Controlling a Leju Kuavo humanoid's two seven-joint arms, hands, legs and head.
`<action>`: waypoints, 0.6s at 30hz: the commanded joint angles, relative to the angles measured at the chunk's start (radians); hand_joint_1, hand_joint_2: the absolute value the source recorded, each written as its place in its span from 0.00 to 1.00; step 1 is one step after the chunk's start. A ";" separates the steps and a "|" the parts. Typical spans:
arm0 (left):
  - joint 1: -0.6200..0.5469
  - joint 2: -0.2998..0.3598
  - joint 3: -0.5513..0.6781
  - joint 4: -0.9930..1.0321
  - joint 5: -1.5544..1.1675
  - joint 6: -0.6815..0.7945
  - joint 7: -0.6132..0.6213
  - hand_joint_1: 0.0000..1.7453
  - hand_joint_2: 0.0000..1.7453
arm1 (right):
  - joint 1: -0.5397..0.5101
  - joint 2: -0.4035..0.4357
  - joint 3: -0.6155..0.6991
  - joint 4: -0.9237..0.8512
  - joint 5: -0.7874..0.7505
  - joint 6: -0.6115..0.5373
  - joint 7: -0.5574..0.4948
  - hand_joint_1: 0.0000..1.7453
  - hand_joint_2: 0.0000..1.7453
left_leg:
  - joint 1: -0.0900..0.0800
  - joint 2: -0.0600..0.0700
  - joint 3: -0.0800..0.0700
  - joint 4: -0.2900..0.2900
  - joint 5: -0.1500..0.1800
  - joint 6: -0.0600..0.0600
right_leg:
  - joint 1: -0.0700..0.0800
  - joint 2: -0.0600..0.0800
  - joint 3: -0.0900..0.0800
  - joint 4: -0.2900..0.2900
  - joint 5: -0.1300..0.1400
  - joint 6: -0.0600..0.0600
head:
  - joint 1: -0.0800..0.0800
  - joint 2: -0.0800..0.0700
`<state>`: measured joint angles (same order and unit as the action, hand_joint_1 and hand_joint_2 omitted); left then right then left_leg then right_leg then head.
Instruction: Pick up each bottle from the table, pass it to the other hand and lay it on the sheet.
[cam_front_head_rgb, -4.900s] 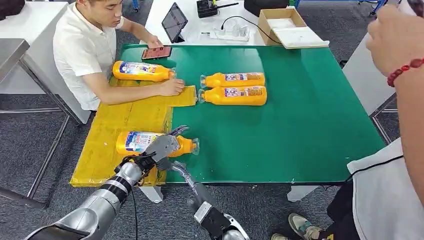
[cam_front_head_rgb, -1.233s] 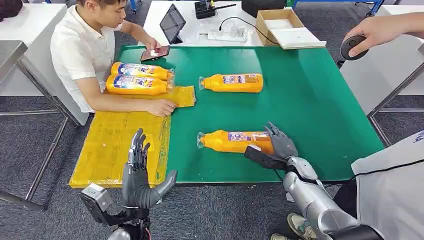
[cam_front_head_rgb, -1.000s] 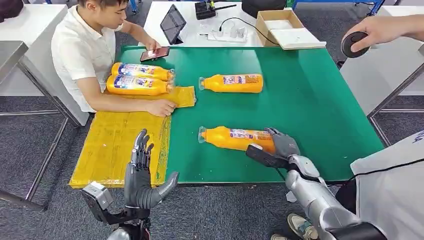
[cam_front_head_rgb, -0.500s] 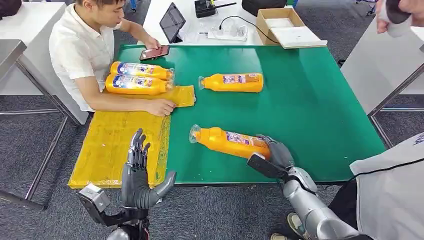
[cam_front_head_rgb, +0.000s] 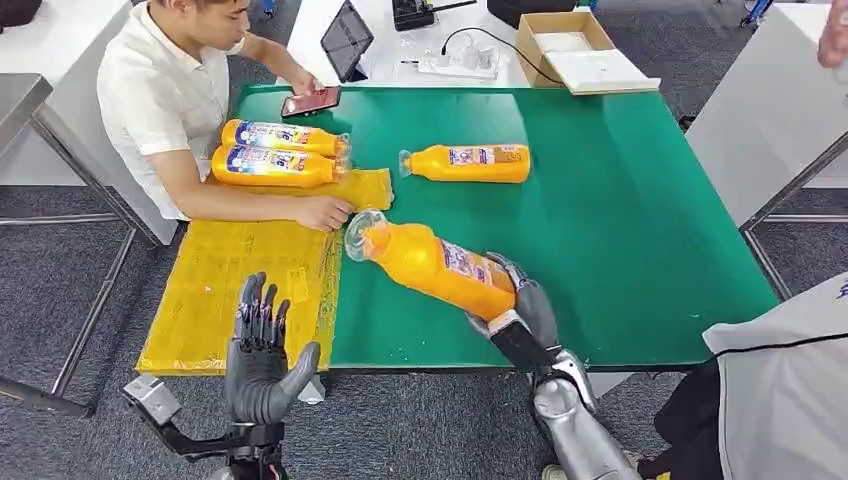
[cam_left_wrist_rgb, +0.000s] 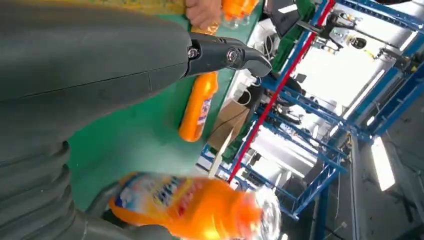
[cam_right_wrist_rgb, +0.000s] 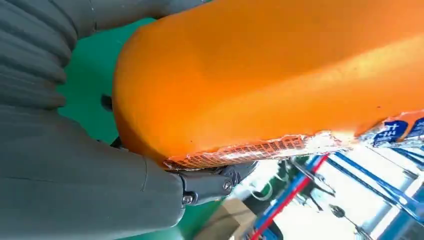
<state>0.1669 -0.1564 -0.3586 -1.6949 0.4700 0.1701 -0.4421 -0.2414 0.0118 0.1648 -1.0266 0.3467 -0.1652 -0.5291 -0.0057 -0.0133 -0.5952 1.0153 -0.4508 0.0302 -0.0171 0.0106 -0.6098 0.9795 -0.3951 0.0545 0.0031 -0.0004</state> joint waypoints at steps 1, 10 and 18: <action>-0.002 0.006 0.037 0.010 0.001 -0.004 0.002 0.00 1.00 | 0.005 0.010 -0.001 -0.064 -0.008 0.008 0.005 1.00 1.00 | 0.001 0.003 0.003 0.000 -0.001 -0.002 | 0.001 0.001 0.003 0.000 -0.001 -0.002 | 0.000 0.000; 0.010 0.028 0.030 0.069 0.041 -0.080 0.071 0.00 1.00 | 0.058 0.029 0.037 -0.175 -0.054 -0.002 -0.031 1.00 1.00 | 0.000 0.002 0.005 -0.001 -0.002 -0.002 | 0.001 0.000 0.004 -0.001 -0.001 -0.002 | 0.000 0.000; -0.045 0.033 -0.066 0.127 0.013 -0.236 0.062 0.00 1.00 | -0.020 0.102 0.334 0.100 0.063 0.101 -0.055 1.00 1.00 | 0.002 0.006 0.007 -0.003 -0.002 -0.003 | 0.002 0.004 0.005 -0.002 0.000 -0.004 | 0.000 0.000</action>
<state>0.1799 -0.1484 -0.3547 -1.6743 0.5108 -0.0292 -0.3941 -0.1929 0.0370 0.2439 -1.1547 0.3728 -0.1029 -0.5417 -0.0055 -0.0126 -0.5965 1.0152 -0.4509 0.0301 -0.0170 0.0108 -0.6112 0.9795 -0.3951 0.0545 0.0031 -0.0004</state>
